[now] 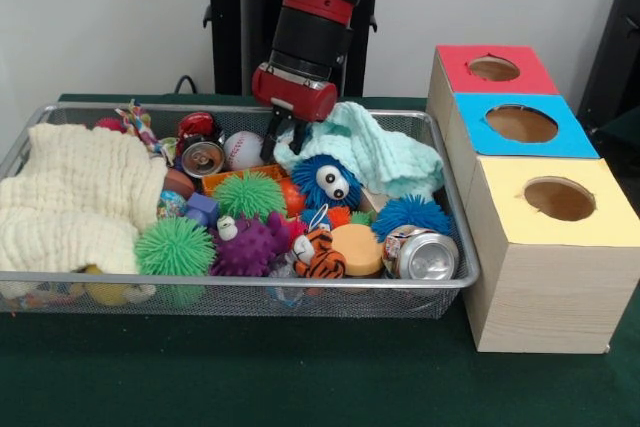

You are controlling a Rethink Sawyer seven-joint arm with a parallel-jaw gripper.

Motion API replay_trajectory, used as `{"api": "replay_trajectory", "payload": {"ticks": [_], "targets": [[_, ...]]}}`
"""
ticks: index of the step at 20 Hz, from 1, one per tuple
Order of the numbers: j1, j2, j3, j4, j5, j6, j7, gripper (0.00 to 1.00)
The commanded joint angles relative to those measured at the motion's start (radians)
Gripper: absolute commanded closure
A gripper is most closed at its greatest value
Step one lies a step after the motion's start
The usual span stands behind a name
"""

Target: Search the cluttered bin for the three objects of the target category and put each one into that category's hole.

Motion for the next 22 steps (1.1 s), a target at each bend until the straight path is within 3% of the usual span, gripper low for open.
{"api": "replay_trajectory", "payload": {"ticks": [1, 6, 12, 22], "targets": [[0.013, 0.09, -0.01, 0.06, 0.086, 0.356, 0.117, 0.0], [0.036, 0.039, -0.053, 0.074, 0.036, 0.399, 0.06, 0.0], [0.028, -0.082, -0.088, 0.089, -0.028, 0.603, -0.004, 0.0], [0.028, -0.16, -0.116, 0.042, -0.089, 0.794, 0.003, 0.0]]}}
